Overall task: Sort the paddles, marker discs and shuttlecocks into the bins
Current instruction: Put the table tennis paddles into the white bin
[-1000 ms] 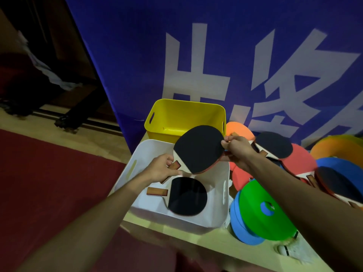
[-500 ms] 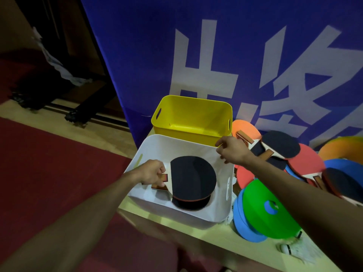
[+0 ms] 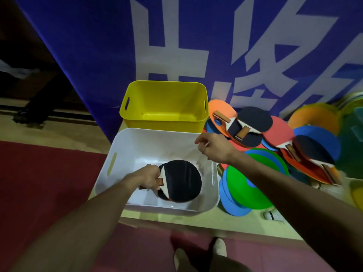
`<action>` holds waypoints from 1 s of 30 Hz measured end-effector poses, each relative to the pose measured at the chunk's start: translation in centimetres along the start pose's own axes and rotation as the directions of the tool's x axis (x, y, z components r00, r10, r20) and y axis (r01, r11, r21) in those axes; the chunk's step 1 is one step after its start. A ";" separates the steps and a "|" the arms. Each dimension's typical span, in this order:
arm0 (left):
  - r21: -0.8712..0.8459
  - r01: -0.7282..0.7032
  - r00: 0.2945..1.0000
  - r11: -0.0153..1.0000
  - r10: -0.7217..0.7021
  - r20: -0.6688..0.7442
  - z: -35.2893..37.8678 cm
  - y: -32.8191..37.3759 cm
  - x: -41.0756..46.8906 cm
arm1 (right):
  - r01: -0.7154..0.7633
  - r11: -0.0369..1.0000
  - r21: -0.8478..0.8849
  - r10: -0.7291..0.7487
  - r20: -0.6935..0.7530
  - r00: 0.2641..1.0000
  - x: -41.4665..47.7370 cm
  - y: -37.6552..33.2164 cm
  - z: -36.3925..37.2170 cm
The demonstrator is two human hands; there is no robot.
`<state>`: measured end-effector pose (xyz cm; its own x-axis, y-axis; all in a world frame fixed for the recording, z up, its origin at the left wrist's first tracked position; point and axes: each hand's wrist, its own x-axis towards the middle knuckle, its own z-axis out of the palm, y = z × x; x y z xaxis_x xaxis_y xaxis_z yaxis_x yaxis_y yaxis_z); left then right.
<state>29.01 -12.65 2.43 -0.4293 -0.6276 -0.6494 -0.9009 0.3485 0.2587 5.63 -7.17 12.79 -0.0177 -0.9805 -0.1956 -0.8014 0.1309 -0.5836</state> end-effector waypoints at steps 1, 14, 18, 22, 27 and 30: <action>-0.003 -0.002 1.000 1.000 0.002 0.012 0.2 0.0 0.1 | -0.006 1.000 0.002 0.006 0.000 1.000 0.0 0.1 0.2; -0.037 0.054 0.999 0.998 -0.053 0.012 1.4 -1.2 -0.3 | -0.032 0.999 0.040 0.031 0.020 0.999 -0.5 0.6 0.6; -0.119 0.095 0.992 0.988 -0.104 -0.073 0.2 -1.2 -0.7 | -0.062 0.995 0.072 0.059 0.045 0.997 -0.1 0.8 -0.1; -0.311 -0.007 0.976 0.950 -0.062 -0.211 -2.1 0.2 -1.0 | -0.086 0.991 0.102 0.080 0.060 0.995 0.5 0.8 -0.7; -0.419 -0.226 0.910 0.879 0.038 -0.412 -4.9 3.9 -1.4 | -0.115 0.978 0.171 0.108 0.050 0.993 0.1 1.2 -1.4; -0.486 -0.339 0.858 0.805 0.054 -0.510 -6.3 6.7 -1.7 | -0.123 0.958 0.261 0.127 0.004 0.992 -0.6 2.1 -2.1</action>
<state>23.35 -13.58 9.77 -0.4497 -0.8751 -0.1787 -0.6109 0.1555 0.7763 2.64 -6.64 13.34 -0.1167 -0.9555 -0.2710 -0.6094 0.2843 -0.7401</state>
